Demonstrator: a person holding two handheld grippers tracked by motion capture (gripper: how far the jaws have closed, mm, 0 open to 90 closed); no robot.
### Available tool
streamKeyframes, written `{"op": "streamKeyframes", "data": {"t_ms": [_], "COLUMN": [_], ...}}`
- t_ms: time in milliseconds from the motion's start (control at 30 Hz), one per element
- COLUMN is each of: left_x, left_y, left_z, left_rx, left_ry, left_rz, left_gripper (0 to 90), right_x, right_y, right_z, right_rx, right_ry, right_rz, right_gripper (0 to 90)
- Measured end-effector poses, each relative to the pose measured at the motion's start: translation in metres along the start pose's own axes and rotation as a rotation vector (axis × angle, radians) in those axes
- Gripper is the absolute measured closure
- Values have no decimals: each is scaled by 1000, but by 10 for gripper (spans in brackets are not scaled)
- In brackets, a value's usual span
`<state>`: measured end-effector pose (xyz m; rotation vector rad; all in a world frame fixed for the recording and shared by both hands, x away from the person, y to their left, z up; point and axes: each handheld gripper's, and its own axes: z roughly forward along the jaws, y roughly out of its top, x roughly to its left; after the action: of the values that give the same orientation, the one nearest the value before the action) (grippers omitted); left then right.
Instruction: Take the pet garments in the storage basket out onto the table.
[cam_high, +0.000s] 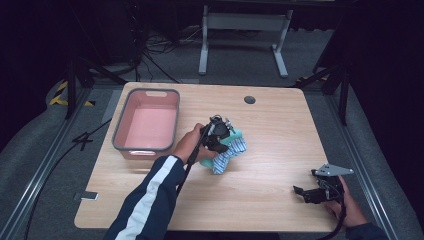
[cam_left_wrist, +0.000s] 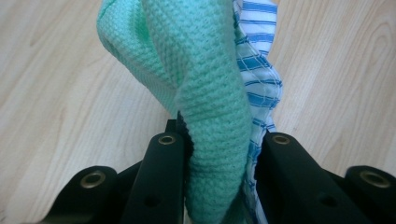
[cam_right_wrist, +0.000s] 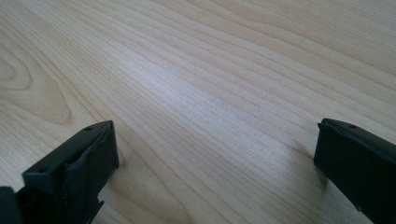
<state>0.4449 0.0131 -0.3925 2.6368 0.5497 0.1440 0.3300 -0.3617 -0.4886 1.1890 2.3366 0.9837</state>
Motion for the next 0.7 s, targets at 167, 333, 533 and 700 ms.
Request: {"op": "streamKeyframes", "data": {"t_ms": [167,333,533,700], "left_x": [-1,0,-2,-6], "left_y": [-1,-7,-8,-7], "left_z": [20,39,43,29], "left_rx": [13,16,15,-32], "left_ry": [-17,-30,3,26], "left_rz": [-16,-41,-43,-35], "left_gripper": [756,662,404,271], "right_x": [0,0,0,0], "right_y": [0,0,0,0], "right_z": [0,0,0,0], "right_rx": [0,0,0,0], "right_ry": [0,0,0,0], "right_rz": [0,1,0,1], "right_gripper": [2,2,2,2]}}
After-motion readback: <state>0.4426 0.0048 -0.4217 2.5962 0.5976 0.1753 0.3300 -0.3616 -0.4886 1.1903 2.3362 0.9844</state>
